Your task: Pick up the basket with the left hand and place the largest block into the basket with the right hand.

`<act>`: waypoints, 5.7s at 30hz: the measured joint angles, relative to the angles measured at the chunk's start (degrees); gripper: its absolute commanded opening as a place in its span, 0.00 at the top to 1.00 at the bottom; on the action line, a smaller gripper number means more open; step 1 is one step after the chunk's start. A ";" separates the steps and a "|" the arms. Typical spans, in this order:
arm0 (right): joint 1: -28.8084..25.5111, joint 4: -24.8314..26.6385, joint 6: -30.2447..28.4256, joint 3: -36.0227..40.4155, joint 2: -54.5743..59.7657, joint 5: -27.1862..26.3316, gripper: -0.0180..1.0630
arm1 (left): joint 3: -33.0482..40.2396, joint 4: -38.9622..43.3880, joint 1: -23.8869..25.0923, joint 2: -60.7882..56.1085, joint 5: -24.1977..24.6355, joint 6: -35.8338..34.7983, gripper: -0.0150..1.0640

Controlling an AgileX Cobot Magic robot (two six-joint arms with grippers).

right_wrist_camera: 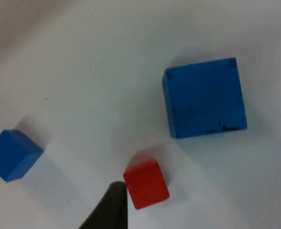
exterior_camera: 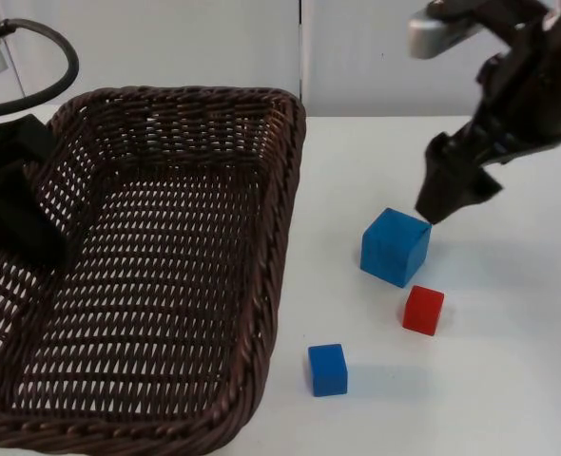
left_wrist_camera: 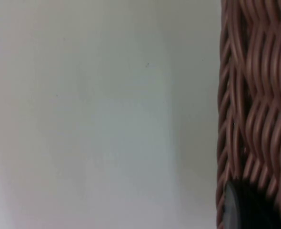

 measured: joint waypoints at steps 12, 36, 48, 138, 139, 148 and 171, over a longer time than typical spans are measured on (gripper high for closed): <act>1.14 1.54 -3.49 -7.04 9.38 -2.07 0.01 | 0.00 0.00 0.00 0.00 -0.11 0.00 0.99; 1.29 3.10 -3.76 -7.04 19.17 -9.84 0.01 | 0.00 0.00 0.00 0.00 -1.29 0.00 0.99; 1.29 3.10 -3.76 -7.04 19.17 -10.07 0.27 | 0.00 0.09 0.00 0.00 -1.43 0.00 0.99; 19.32 11.90 -0.30 -17.00 3.58 3.63 0.64 | 0.00 0.54 0.00 0.00 -1.72 0.11 0.99; 19.32 11.90 -0.30 -17.00 3.58 3.63 0.50 | 0.00 0.54 0.00 0.00 -1.72 0.11 0.99; 19.32 11.40 -0.30 -17.00 2.09 3.90 0.18 | 0.00 0.92 0.00 0.00 -1.69 0.11 0.99; 19.32 0.39 7.17 -8.57 -19.47 6.43 0.18 | 0.00 1.06 0.00 0.00 -1.69 0.11 0.99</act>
